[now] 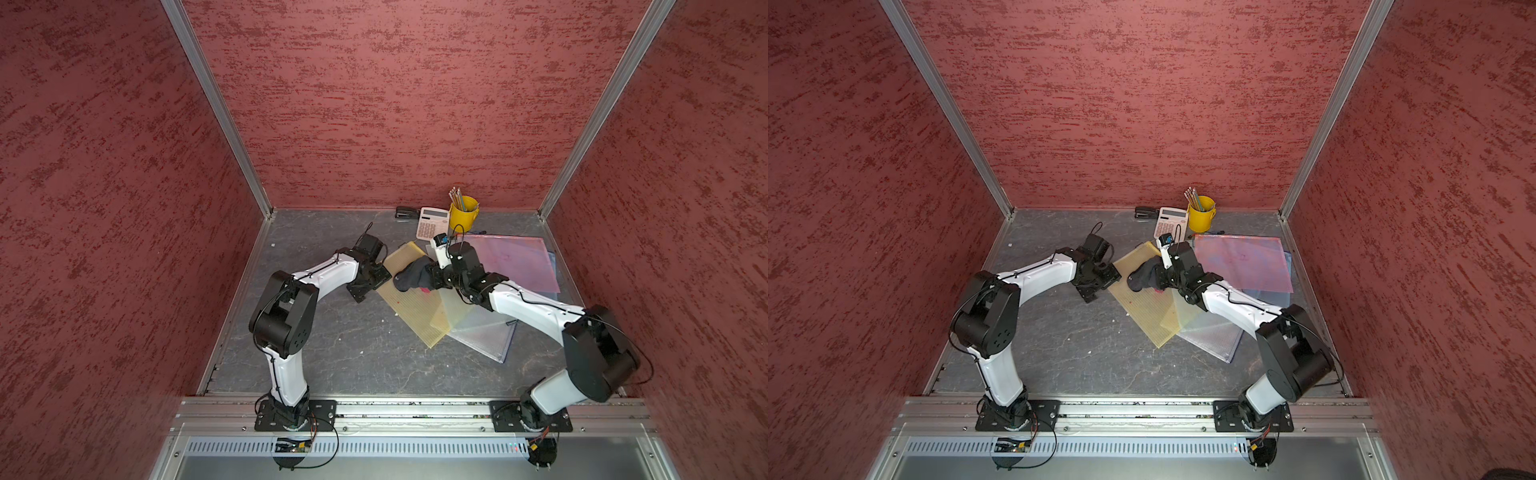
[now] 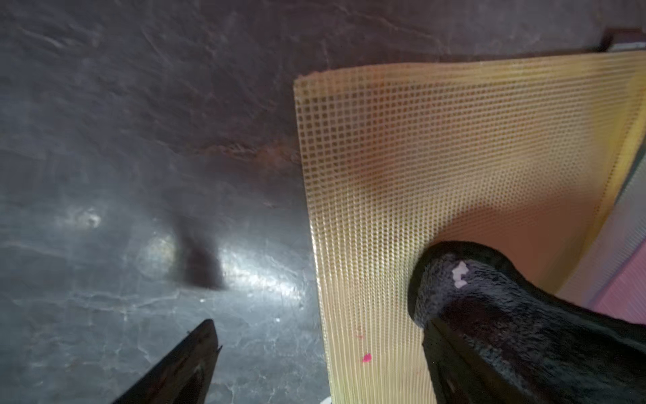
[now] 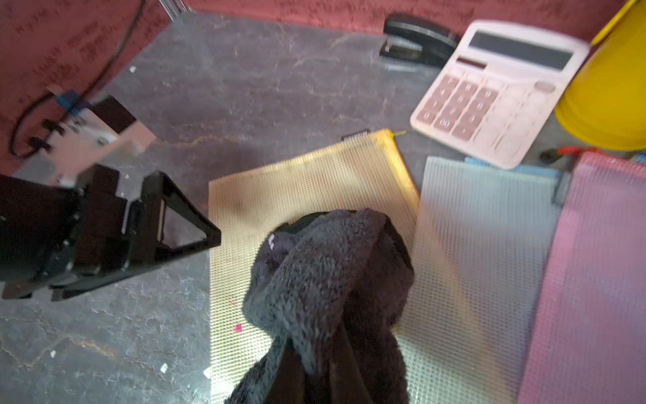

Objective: Wipe the document bag
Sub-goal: Wipe the dirt from the document bag.

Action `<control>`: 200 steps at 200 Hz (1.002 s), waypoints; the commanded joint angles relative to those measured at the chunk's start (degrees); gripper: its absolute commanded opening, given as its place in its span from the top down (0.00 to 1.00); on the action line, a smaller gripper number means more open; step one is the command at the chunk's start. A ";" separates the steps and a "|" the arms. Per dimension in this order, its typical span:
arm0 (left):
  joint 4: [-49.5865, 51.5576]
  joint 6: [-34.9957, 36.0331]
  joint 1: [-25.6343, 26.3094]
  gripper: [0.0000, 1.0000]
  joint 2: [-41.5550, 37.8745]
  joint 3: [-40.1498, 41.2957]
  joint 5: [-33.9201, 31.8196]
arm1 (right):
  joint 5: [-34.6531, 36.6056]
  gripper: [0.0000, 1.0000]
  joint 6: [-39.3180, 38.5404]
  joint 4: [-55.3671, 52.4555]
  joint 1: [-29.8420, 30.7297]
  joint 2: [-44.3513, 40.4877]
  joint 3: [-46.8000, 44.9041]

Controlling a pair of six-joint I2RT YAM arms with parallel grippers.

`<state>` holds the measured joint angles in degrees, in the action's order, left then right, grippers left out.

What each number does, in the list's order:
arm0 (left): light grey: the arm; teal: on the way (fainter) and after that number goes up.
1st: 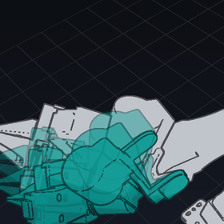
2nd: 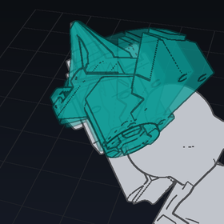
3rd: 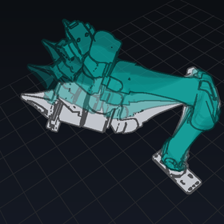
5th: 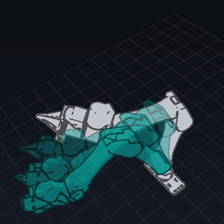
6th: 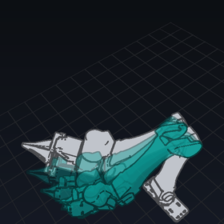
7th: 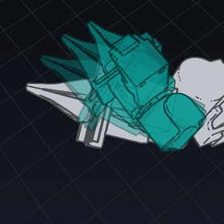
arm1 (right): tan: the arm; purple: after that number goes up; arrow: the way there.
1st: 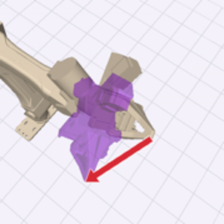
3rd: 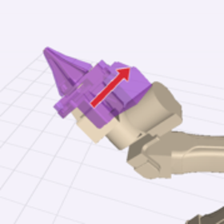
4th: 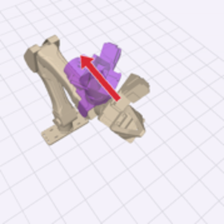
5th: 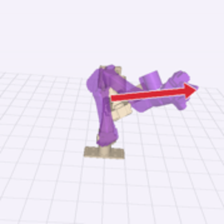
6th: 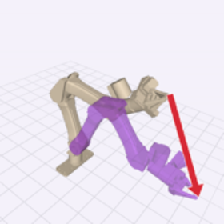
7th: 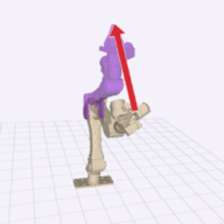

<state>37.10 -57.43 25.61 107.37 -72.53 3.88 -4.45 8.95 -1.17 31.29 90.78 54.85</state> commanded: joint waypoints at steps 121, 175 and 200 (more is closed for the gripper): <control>-22.07 3.05 -6.04 0.30 8.95 1.25 6.82 | -5.54 1.00 3.52 -1.46 1.32 12.33 2.03; -28.04 3.86 -5.57 0.51 9.02 2.97 9.57 | -8.17 1.00 4.60 -0.90 1.56 13.89 2.55; -29.72 4.28 -5.32 0.66 9.00 3.32 10.84 | -9.19 1.00 5.11 -0.73 1.58 14.47 2.61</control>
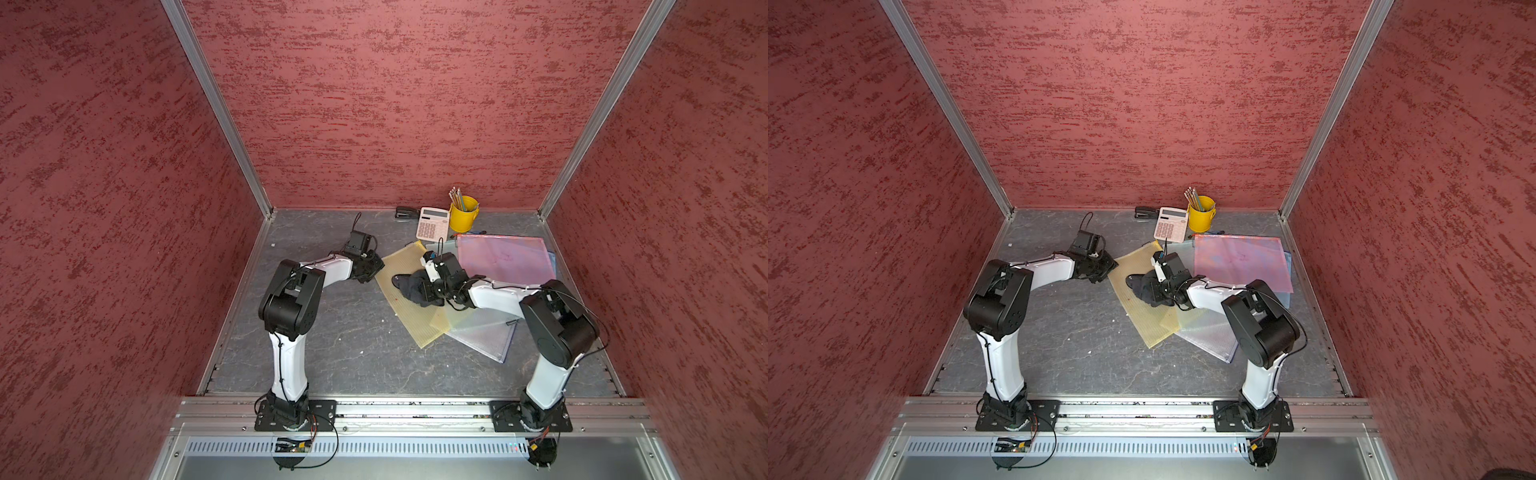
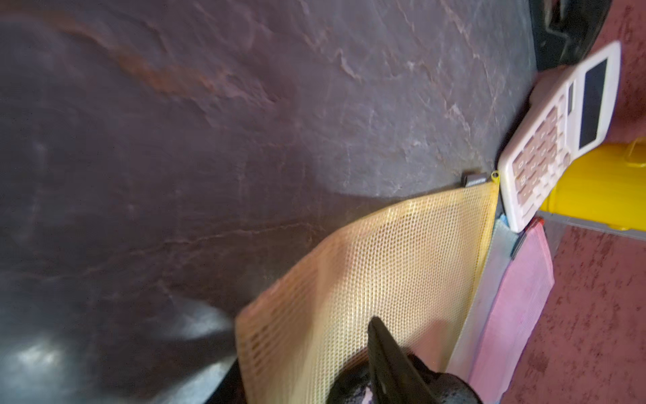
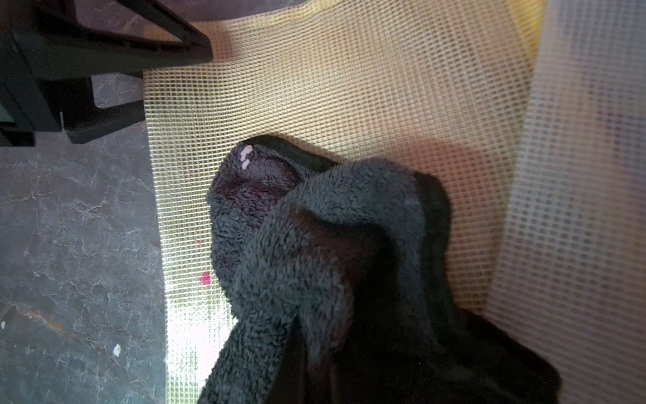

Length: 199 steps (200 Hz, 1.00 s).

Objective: Wipe the document bag
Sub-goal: Wipe the dirt from the document bag.

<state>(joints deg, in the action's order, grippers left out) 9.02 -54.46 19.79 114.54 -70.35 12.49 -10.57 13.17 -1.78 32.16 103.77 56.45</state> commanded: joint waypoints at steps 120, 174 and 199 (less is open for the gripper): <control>15.03 14.09 -4.30 1.00 -10.95 6.00 3.50 | -0.99 1.00 -5.72 -7.38 3.87 -7.13 19.33; 13.61 18.29 -5.64 1.00 -12.46 9.06 5.23 | -3.26 1.00 -1.78 3.01 10.75 7.74 17.31; 13.16 18.28 -6.81 1.00 -12.65 9.91 4.92 | -0.84 1.00 -3.60 -2.89 11.89 11.14 19.27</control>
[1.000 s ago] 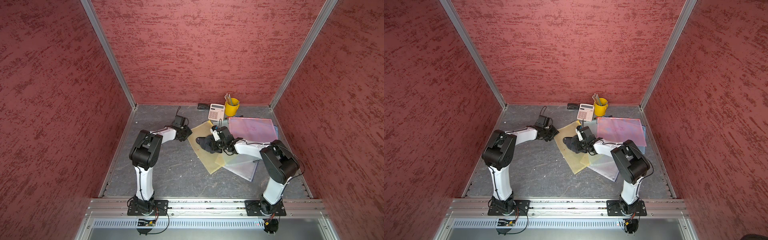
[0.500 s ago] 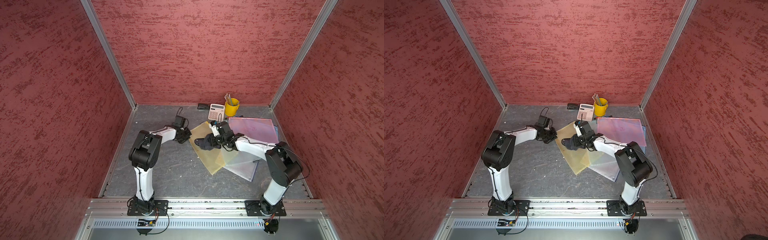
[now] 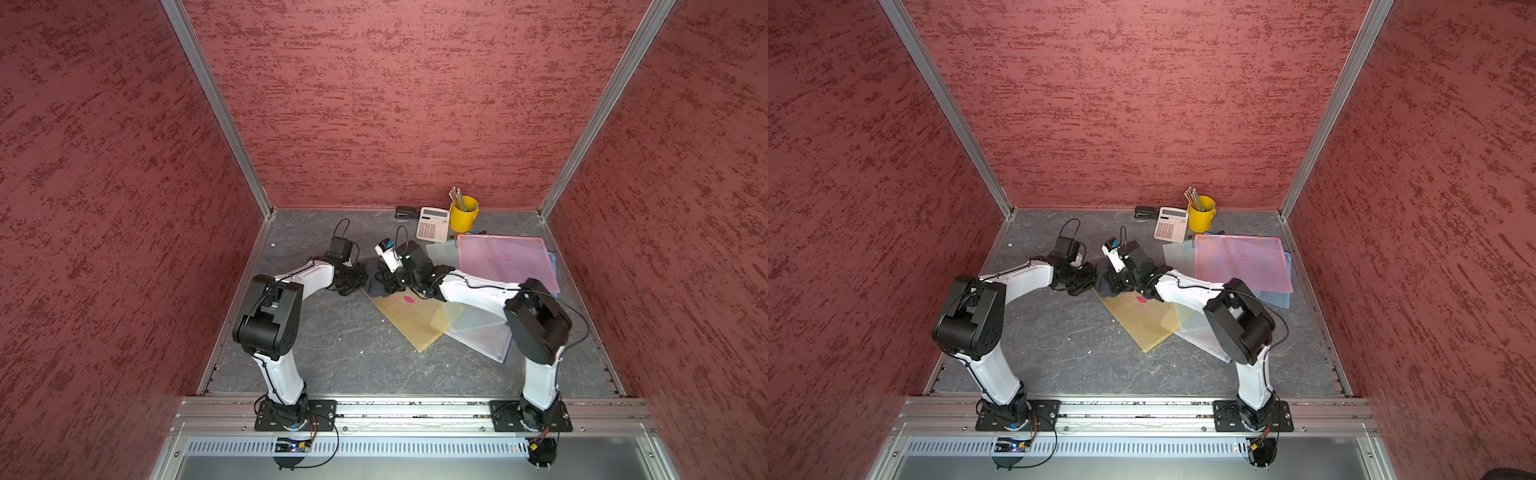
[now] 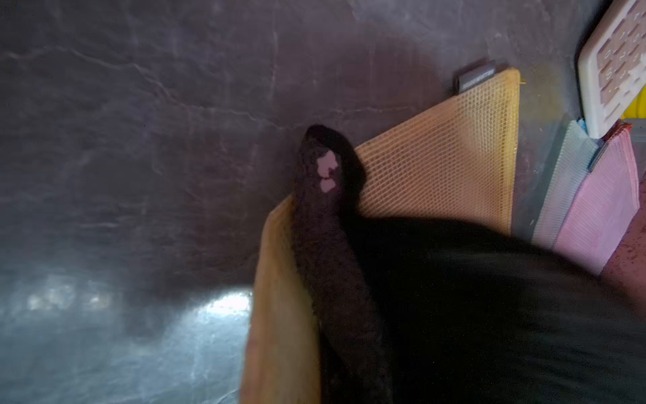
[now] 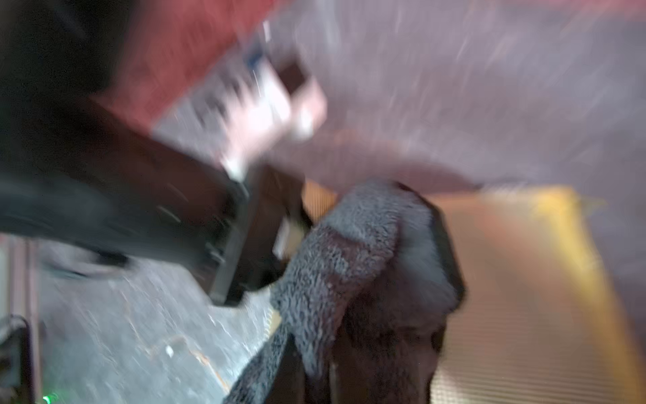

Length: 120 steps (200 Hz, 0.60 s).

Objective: Wipe the document bag
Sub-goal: Wipe the dirt from the document bag.

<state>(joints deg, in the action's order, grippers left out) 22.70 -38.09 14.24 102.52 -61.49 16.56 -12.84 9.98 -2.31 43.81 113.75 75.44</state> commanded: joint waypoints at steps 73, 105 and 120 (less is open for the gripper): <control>-3.11 3.14 -4.27 1.00 1.54 0.23 0.52 | 9.15 1.00 1.48 -7.09 0.88 -4.02 -19.01; -2.06 7.15 -5.54 1.00 1.27 -0.87 -1.13 | 10.10 1.00 6.01 -11.49 -0.82 -14.05 -31.32; -0.42 10.09 -5.32 1.00 1.76 -2.02 -0.57 | 10.36 1.00 6.66 -17.76 -1.14 -17.68 -29.56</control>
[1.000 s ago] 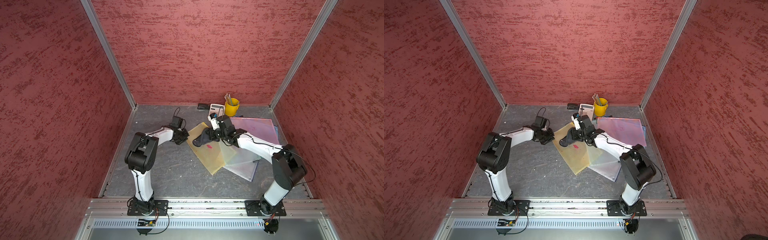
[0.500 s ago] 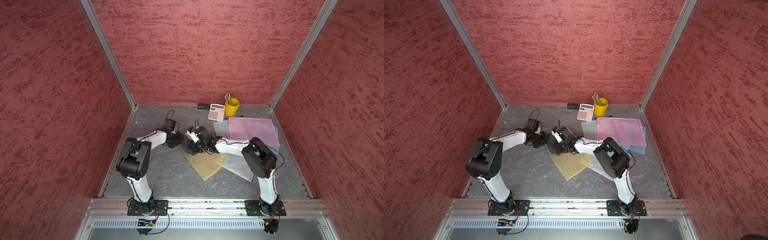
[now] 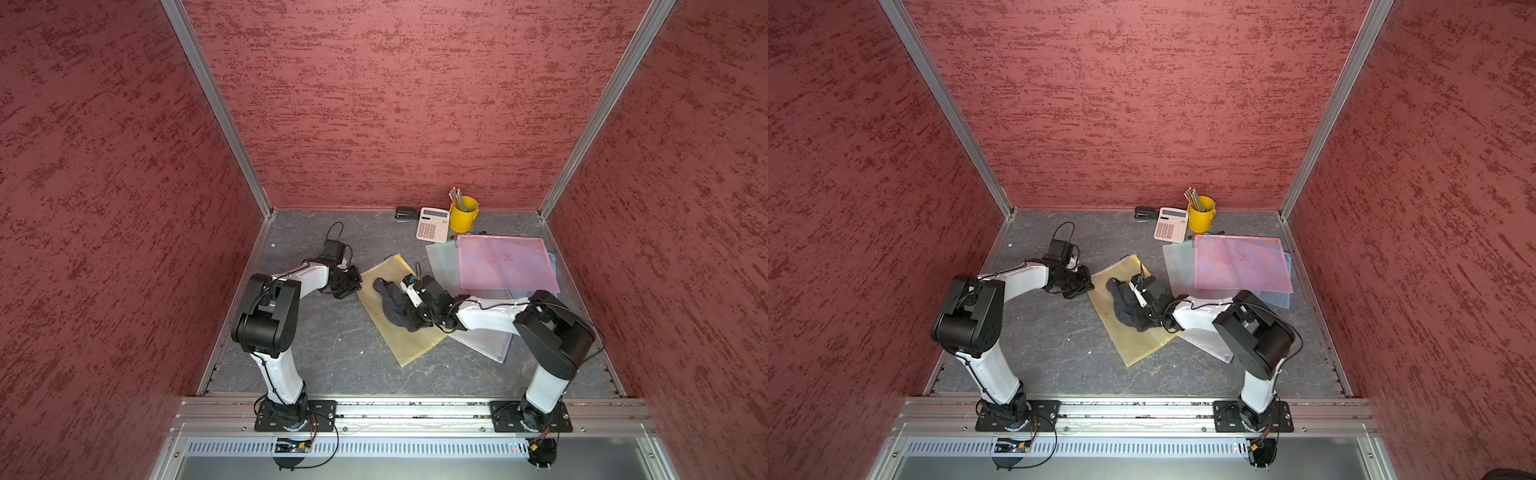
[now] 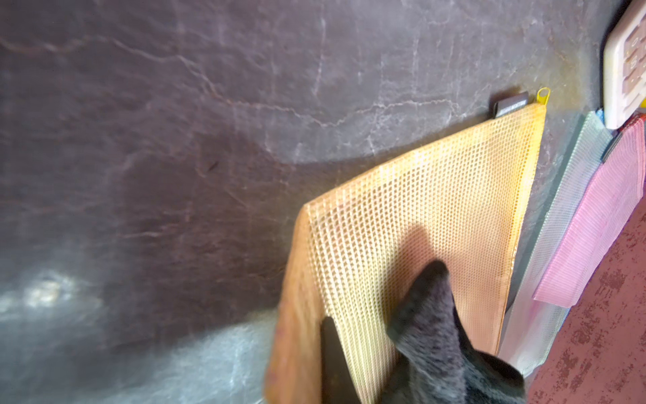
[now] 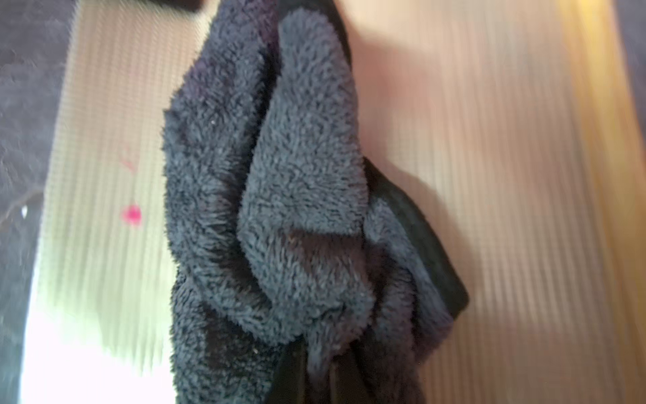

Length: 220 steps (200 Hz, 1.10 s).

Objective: Wipe the document bag
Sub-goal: Wipe the dirt from the document bag.

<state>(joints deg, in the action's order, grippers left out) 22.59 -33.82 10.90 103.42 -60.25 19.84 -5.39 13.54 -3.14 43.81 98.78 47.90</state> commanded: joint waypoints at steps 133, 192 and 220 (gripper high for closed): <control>1.64 6.75 3.71 1.00 1.85 -5.10 -7.08 | 2.00 1.00 0.21 -5.87 -0.73 20.32 26.90; 0.98 3.73 -2.08 1.00 0.95 -4.35 -4.59 | 9.04 1.00 9.61 -18.58 1.14 4.68 4.10; 1.56 6.74 -2.77 1.00 0.99 -5.13 -3.65 | 8.36 1.00 12.25 -23.37 1.12 -1.97 -1.21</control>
<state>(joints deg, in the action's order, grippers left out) 25.54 -29.08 10.24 104.95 -64.55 18.87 0.71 21.96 -11.31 44.80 98.98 50.98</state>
